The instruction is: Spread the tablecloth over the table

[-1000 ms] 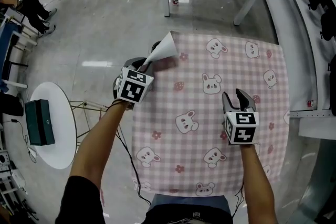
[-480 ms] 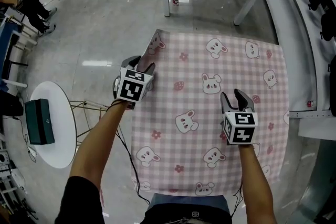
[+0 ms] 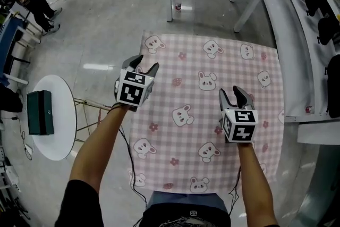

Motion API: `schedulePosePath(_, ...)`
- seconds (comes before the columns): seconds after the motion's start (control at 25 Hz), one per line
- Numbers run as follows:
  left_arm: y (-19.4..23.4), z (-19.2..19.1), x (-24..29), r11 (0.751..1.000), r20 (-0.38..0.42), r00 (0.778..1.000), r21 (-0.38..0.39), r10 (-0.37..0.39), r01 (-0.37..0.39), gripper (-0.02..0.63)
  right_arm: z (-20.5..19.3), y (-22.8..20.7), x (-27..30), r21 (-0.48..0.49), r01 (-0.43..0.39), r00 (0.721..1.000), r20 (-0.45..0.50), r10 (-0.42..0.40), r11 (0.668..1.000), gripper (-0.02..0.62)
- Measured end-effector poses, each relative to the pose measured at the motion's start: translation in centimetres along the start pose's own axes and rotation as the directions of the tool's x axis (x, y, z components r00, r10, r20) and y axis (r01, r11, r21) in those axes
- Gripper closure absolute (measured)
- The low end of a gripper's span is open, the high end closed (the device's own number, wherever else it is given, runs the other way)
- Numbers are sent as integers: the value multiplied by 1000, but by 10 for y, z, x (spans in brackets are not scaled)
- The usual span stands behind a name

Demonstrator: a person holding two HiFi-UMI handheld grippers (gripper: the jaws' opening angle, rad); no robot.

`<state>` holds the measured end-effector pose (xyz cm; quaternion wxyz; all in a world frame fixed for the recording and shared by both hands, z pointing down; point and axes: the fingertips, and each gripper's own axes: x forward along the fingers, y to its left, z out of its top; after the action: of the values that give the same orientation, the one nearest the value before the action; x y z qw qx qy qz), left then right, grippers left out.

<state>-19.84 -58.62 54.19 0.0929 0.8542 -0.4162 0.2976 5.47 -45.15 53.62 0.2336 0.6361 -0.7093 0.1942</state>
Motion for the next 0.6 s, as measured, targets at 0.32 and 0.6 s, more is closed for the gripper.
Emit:
schedulePosePath(0.32,-51,31,-65,999,65,997,16,32,-33,357,15,-12,-64,2,-20,997,80,20,1000,394)
schedulePosePath(0.6,-109,33,-128,997,112,991,19,67,-70,357,-4,-20,-130,14,-49,990,136,47,999,394)
